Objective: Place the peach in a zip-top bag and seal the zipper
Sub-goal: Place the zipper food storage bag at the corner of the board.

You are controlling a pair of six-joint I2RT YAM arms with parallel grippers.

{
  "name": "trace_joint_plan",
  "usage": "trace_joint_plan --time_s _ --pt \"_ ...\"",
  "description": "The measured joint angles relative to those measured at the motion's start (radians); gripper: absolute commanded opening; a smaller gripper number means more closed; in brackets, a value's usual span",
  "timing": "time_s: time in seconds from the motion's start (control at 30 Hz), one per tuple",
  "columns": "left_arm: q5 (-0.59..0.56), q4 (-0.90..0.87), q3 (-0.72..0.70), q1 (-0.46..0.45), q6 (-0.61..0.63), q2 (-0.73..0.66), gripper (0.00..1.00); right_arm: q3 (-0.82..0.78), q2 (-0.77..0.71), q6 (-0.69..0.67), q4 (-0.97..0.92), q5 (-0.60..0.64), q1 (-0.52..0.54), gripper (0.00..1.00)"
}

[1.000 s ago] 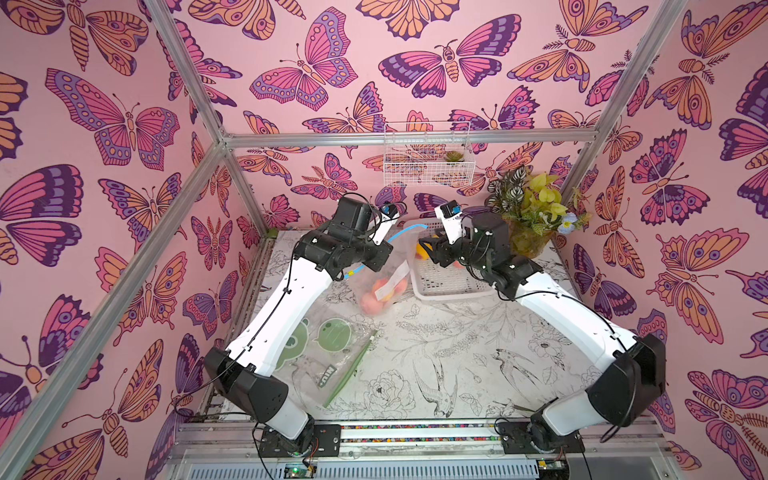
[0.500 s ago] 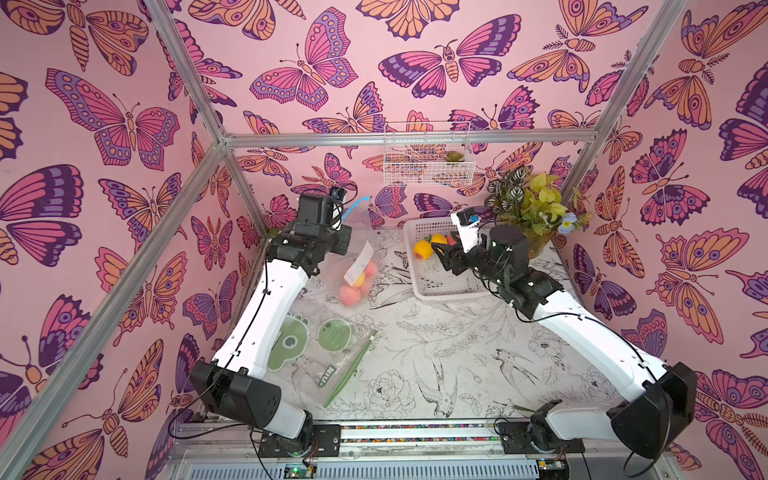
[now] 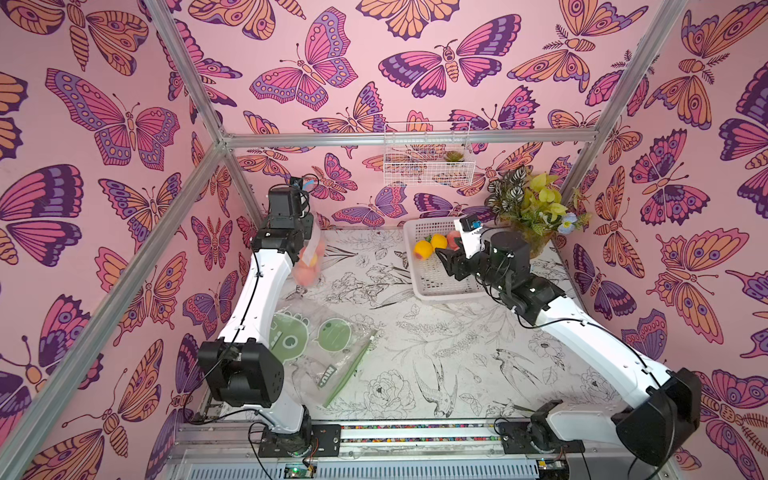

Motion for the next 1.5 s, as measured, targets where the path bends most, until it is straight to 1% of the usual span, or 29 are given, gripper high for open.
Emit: trace_joint_plan --time_s 0.13,0.2,0.3,0.43,0.53,0.77,0.93,1.13,1.33,1.5 --pt "-0.025 0.047 -0.005 0.0 0.015 0.05 0.0 -0.01 0.0 0.008 -0.003 0.0 0.0 0.66" --pt "-0.013 0.061 -0.037 -0.009 -0.008 0.048 0.0 -0.013 0.0 0.009 -0.003 0.0 0.0 0.66" --pt "0.025 0.072 -0.106 -0.033 -0.075 0.038 0.0 -0.018 0.0 0.015 -0.005 0.0 0.0 0.66" --pt "0.111 0.071 -0.2 -0.076 -0.194 0.037 0.0 -0.018 0.001 0.016 -0.01 0.0 0.0 0.66" --pt "0.181 0.063 -0.236 -0.106 -0.286 0.039 0.0 -0.018 0.005 0.016 -0.016 0.001 0.0 0.66" --pt "0.344 0.08 -0.238 -0.161 -0.486 0.083 0.0 -0.018 0.016 0.016 -0.032 0.006 0.0 0.66" --pt "0.438 0.116 -0.232 -0.18 -0.587 0.169 0.0 -0.019 0.021 0.015 -0.033 0.013 0.0 0.66" --pt "0.49 0.15 -0.188 -0.192 -0.636 0.284 0.0 -0.034 0.02 0.015 -0.034 0.031 0.0 0.66" --pt "0.493 0.178 -0.106 -0.192 -0.624 0.388 0.0 -0.065 0.004 0.015 -0.045 0.054 0.0 0.66" --pt "0.492 0.183 -0.047 -0.192 -0.592 0.46 0.0 -0.078 -0.021 0.015 -0.054 0.072 0.0 0.66"
